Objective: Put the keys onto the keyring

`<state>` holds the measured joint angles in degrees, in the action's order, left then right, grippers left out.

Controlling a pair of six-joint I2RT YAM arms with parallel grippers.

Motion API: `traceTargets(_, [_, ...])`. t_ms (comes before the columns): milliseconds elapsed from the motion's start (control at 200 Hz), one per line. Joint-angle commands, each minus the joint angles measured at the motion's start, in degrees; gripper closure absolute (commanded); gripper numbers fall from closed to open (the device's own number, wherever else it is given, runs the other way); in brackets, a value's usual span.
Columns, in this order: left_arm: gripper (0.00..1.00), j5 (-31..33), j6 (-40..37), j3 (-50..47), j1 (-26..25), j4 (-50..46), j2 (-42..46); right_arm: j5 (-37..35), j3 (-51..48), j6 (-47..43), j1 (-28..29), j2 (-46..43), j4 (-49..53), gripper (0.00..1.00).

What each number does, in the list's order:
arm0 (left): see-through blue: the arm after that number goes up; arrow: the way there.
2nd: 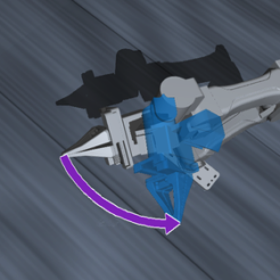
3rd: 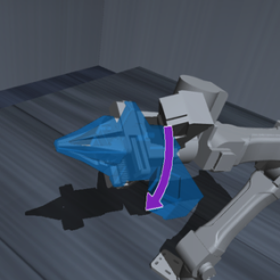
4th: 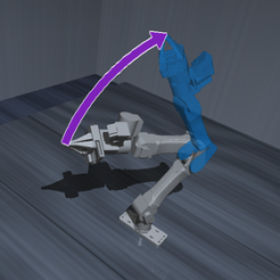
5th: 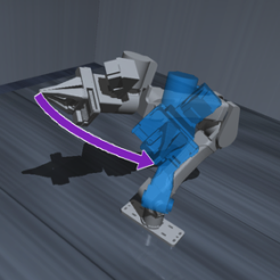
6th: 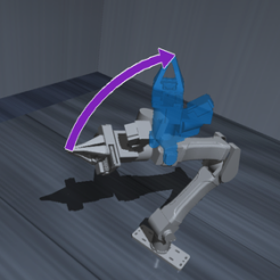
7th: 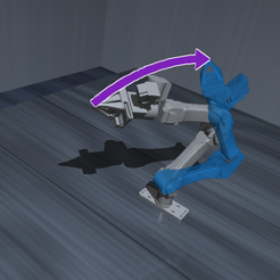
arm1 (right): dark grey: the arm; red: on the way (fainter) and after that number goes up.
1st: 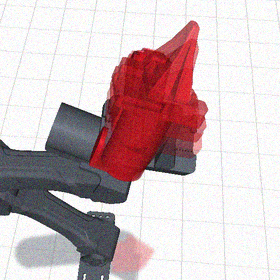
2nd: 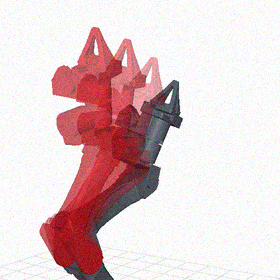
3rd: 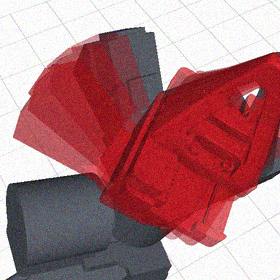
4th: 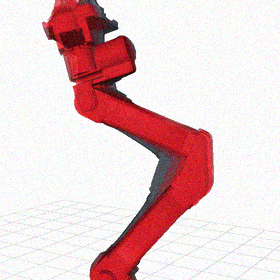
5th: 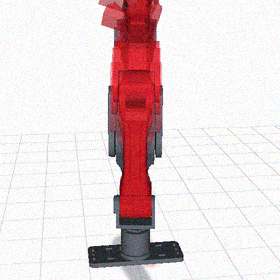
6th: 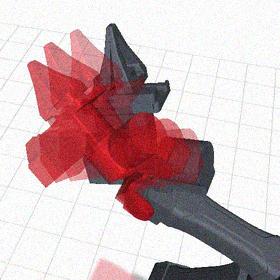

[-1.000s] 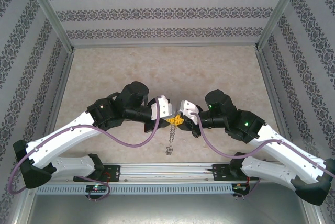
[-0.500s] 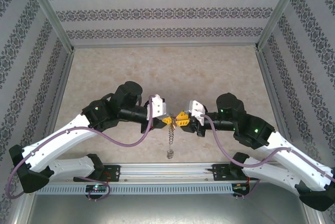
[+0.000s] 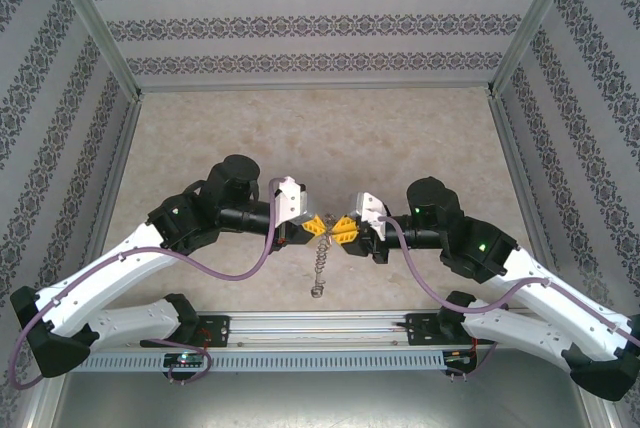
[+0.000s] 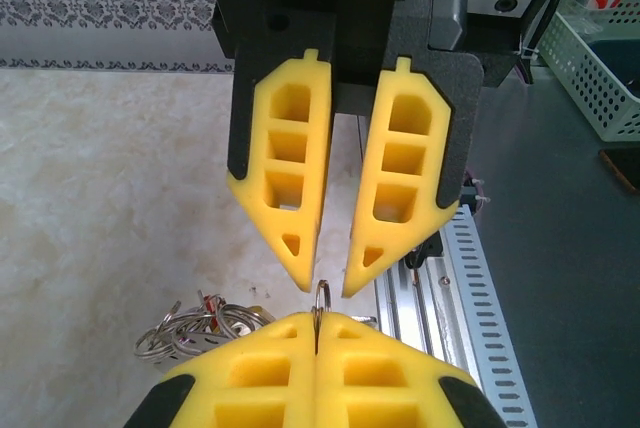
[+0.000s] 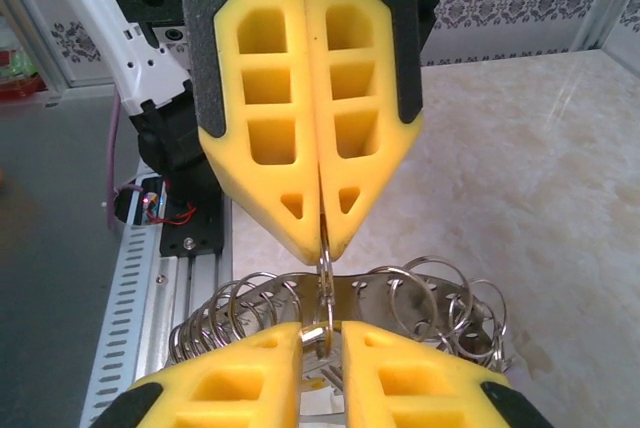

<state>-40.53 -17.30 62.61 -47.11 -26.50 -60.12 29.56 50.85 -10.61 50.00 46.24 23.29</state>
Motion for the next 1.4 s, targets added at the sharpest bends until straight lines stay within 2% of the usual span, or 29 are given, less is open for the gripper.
traceTargets(0, [1.00,-2.2,1.1,-0.3,0.8,4.1,1.2,2.0,-0.4,0.6,0.0,0.1,-1.8,0.85])
traceTargets(165, [1.00,-2.4,1.4,-0.6,0.8,5.0,1.5,0.7,-0.3,0.3,0.0,0.4,-1.8,1.00])
traceTargets(1169, [1.00,-3.6,3.9,-3.2,1.3,10.7,3.4,-1.6,2.5,0.2,0.0,5.6,-0.7,1.00])
traceTargets(1394, [1.00,-4.4,4.6,-4.2,2.3,11.7,4.2,-5.3,1.0,0.8,0.1,-2.0,-1.5,0.75])
